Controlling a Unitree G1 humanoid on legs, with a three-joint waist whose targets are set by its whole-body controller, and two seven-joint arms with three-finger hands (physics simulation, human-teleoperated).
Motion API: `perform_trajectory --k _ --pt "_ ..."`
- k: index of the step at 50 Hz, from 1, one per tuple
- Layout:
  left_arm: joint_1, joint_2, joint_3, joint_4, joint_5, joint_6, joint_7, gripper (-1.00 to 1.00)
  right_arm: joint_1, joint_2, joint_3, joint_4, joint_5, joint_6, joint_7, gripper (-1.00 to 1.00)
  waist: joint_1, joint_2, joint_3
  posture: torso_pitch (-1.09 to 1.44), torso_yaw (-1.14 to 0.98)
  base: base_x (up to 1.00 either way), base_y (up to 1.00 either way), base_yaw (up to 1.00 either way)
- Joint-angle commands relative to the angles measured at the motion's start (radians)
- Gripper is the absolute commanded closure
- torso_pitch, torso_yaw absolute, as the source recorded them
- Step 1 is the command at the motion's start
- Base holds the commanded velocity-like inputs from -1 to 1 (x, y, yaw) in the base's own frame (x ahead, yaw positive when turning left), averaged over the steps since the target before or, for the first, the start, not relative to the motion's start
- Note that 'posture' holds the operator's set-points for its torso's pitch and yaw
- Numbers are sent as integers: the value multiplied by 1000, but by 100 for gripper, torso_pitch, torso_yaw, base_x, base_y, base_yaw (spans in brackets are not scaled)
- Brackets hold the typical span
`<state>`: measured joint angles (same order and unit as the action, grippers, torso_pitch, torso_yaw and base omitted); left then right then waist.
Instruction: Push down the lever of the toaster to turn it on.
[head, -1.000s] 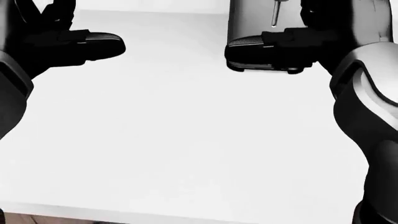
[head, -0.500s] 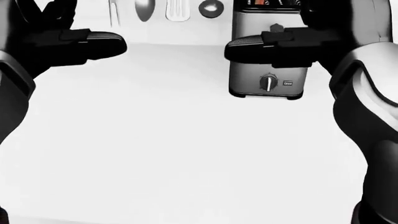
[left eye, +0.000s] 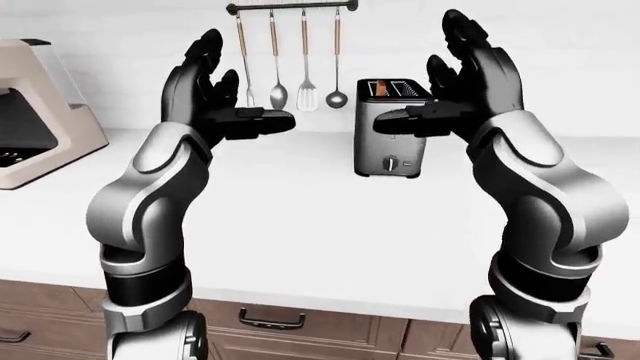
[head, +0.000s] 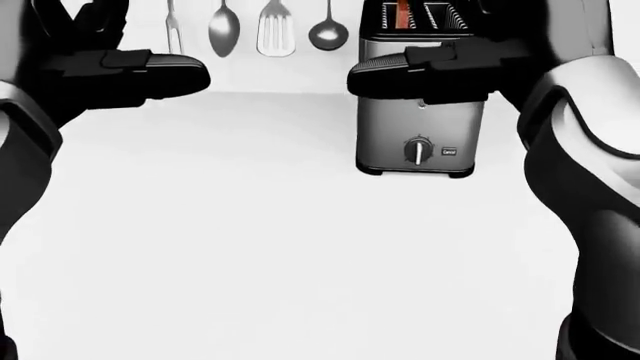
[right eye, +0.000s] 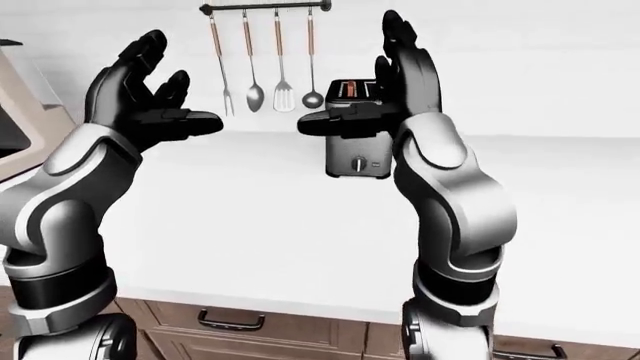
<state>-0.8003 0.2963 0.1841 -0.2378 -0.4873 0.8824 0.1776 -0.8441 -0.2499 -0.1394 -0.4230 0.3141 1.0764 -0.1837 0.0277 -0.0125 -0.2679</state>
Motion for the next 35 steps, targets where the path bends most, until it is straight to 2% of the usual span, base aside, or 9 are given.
perform_trajectory --k 1,11,24,35 --pt "-35 9 9 -24 2 -28 -1 -100 -38 -4 4 3 -22 -29 11 -100 0 -1 -12 -38 0 0 0 0" --pt "-38 14 15 -20 -5 -29 4 -100 -64 20 47 80 -124 -37 77 -100 -1 2 -10 -38 0 0 0 0" --pt "-36 15 15 -27 -6 -26 9 -100 9 68 36 163 -180 -145 119 -100 -1 4 -12 -38 0 0 0 0" --pt "-40 16 17 -26 -3 -22 7 -100 -19 79 43 261 -191 -197 125 -100 -4 8 -14 -38 0 0 0 0"
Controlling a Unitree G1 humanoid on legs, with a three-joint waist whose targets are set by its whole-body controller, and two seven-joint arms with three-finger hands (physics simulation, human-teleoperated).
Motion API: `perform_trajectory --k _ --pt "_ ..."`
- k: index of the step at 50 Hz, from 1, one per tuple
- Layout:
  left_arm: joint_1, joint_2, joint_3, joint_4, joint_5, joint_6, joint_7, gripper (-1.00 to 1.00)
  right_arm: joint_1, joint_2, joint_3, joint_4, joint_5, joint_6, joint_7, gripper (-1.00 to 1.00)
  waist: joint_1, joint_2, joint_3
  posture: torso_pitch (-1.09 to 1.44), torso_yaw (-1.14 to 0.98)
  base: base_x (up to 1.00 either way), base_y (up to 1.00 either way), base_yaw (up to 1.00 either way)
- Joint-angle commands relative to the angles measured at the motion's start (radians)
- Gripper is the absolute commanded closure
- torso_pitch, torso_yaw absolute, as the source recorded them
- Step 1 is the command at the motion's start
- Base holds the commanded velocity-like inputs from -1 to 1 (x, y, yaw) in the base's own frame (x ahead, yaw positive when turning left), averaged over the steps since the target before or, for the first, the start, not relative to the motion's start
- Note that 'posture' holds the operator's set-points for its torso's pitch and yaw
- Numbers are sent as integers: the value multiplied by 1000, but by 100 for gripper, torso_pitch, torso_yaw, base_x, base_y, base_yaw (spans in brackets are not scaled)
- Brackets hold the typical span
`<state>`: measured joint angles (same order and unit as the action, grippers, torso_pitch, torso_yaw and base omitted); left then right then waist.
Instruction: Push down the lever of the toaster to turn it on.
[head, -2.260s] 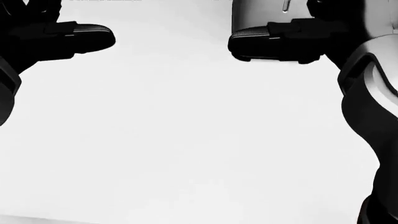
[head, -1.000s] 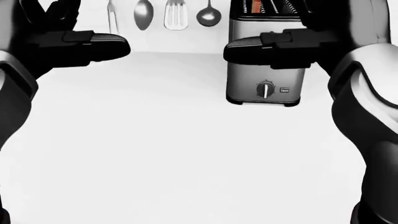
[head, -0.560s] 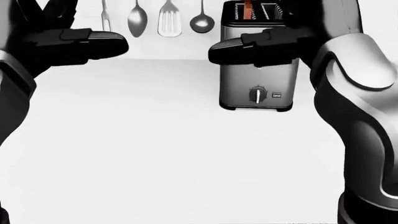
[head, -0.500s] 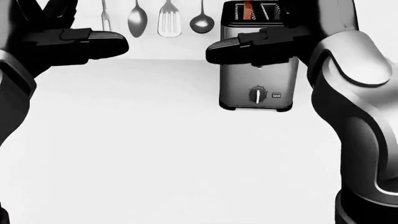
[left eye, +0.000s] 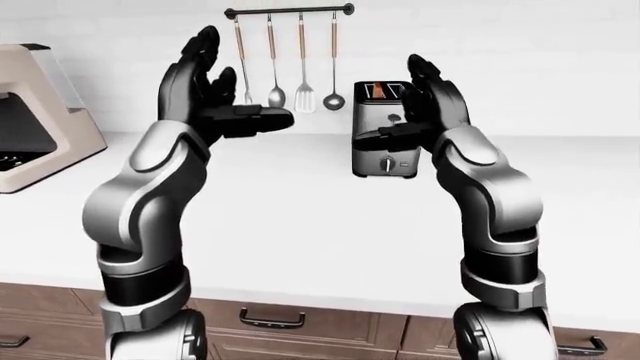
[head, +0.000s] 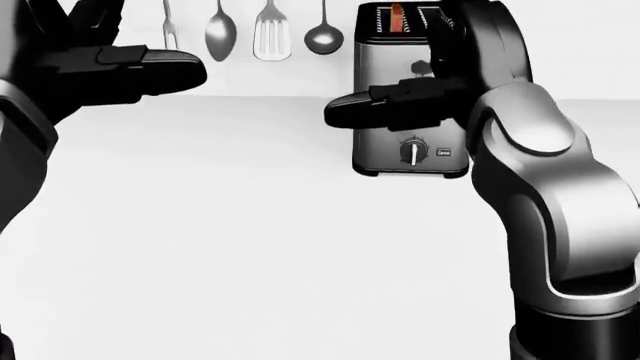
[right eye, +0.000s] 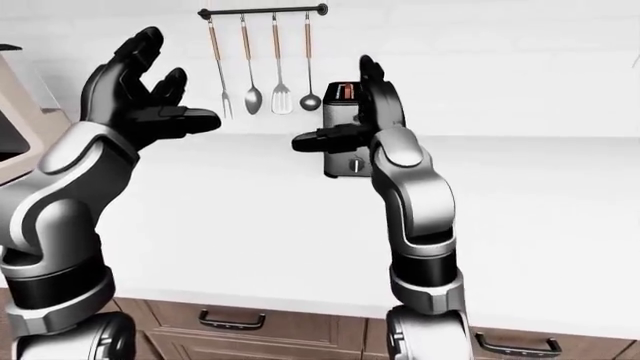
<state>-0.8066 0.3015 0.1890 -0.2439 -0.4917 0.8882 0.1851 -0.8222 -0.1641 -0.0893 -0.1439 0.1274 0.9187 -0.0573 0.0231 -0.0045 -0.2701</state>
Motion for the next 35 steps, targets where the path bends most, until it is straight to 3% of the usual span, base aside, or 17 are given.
perform_trajectory --k 1,35 --pt "-35 12 14 -21 -1 -26 1 -100 -45 -6 -4 -3 -7 -48 -1 -100 0 0 -12 -38 0 0 0 0" --pt "-38 21 13 -23 -17 -24 10 -100 -191 -27 -14 438 -45 -266 7 -100 2 5 -14 -38 0 0 0 0"
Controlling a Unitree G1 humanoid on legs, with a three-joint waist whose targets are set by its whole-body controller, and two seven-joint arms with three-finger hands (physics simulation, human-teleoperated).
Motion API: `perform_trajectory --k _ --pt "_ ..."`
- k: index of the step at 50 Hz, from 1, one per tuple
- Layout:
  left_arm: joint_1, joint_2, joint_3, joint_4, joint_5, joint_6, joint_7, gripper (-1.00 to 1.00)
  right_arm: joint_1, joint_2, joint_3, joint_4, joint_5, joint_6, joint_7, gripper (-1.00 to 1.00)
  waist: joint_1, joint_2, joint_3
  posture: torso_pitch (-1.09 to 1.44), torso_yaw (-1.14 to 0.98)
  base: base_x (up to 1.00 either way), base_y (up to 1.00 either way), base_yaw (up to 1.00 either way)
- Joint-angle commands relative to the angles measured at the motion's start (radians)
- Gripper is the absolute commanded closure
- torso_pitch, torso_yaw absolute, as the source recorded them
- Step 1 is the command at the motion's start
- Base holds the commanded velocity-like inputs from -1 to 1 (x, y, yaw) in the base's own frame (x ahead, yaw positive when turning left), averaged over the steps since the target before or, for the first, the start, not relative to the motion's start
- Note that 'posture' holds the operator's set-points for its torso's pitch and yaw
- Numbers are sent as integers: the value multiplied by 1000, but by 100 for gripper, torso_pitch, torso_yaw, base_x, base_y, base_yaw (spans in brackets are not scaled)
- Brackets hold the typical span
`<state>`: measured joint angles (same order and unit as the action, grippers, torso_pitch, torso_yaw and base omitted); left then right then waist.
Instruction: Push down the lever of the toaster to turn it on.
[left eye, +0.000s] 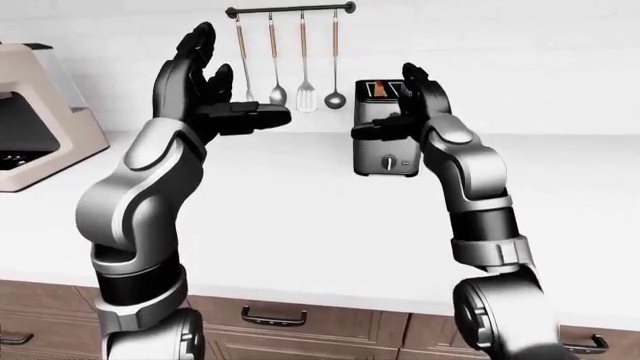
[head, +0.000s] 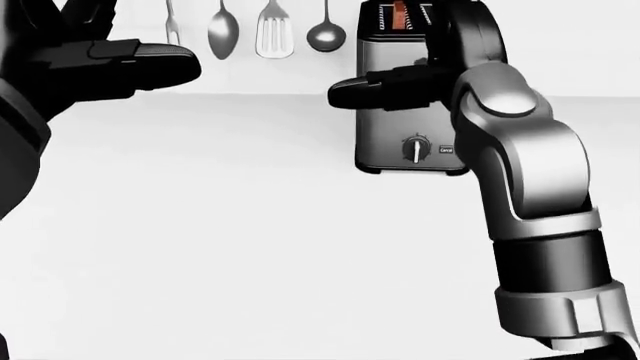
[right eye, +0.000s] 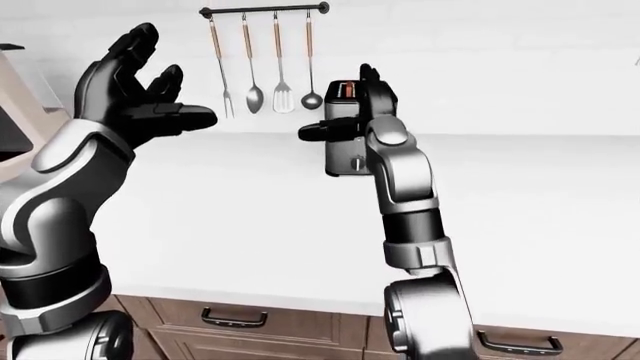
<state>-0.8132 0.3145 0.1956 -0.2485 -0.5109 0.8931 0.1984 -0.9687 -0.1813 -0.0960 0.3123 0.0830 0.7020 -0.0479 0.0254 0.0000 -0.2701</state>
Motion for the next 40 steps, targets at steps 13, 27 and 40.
perform_trajectory --k 13,27,40 --pt "-33 8 10 -19 3 -29 -4 -100 -70 -1 -2 164 11 -177 -12 -100 -1 3 -15 -38 0 0 0 0" --pt "-34 10 9 -18 1 -29 -2 -100 -162 -9 -11 408 19 -317 -16 -100 -3 6 -16 -38 0 0 0 0" --pt "-37 13 12 -17 -5 -29 1 -100 -246 -24 -18 624 20 -422 -22 -100 -3 8 -16 -38 0 0 0 0"
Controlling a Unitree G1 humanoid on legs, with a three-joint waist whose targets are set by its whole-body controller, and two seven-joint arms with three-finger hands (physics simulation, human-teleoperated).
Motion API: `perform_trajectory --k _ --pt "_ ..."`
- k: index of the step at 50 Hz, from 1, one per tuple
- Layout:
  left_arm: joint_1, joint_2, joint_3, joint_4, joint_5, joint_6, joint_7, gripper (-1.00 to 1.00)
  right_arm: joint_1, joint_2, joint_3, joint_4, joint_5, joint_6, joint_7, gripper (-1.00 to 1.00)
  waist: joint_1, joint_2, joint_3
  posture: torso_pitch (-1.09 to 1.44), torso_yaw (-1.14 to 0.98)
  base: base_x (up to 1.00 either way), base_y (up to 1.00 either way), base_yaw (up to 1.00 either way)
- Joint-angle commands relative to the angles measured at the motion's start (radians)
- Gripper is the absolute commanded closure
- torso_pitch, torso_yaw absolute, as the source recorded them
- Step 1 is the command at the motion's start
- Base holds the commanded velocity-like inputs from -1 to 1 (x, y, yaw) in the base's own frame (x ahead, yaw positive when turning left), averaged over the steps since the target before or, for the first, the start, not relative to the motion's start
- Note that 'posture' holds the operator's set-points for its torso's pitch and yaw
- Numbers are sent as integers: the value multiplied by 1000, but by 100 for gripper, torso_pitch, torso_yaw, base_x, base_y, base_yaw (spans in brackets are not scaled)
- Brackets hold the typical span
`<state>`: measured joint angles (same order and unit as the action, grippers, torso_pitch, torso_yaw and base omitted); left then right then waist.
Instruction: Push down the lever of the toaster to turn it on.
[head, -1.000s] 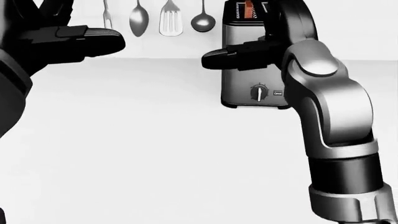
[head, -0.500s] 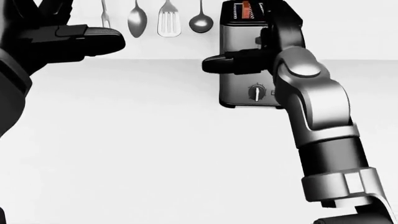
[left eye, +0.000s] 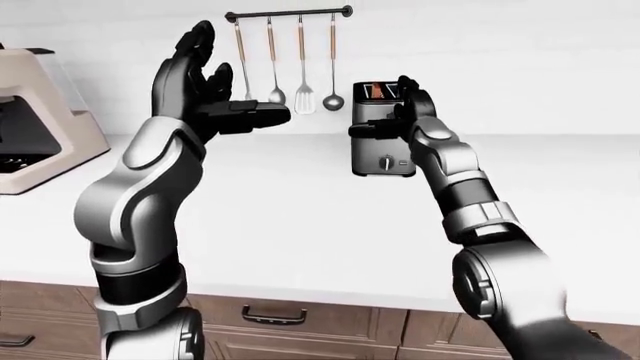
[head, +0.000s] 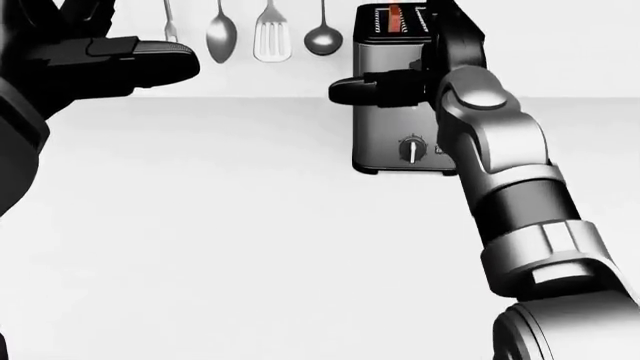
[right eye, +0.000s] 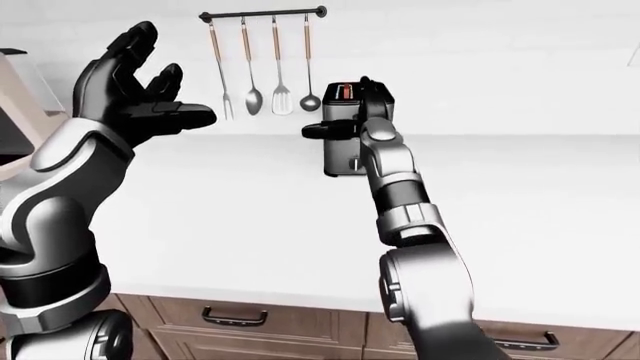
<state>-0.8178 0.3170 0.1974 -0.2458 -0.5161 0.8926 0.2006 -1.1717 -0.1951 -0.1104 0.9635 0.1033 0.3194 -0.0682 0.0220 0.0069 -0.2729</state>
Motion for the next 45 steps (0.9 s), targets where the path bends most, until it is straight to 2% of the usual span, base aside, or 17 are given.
perform_trajectory --k 1,8,45 --pt "-32 11 11 -21 0 -29 -1 -100 -47 -11 -4 -13 -1 -47 -2 -100 0 1 -13 -38 0 0 0 0" --pt "-34 13 13 -28 -7 -21 5 -100 -73 -7 -7 56 1 -82 -3 -100 0 2 -12 -38 0 0 0 0" --pt "-35 15 14 -30 -12 -20 11 -100 -52 21 -4 142 -10 -127 -2 -100 -3 3 -16 -38 0 0 0 0"
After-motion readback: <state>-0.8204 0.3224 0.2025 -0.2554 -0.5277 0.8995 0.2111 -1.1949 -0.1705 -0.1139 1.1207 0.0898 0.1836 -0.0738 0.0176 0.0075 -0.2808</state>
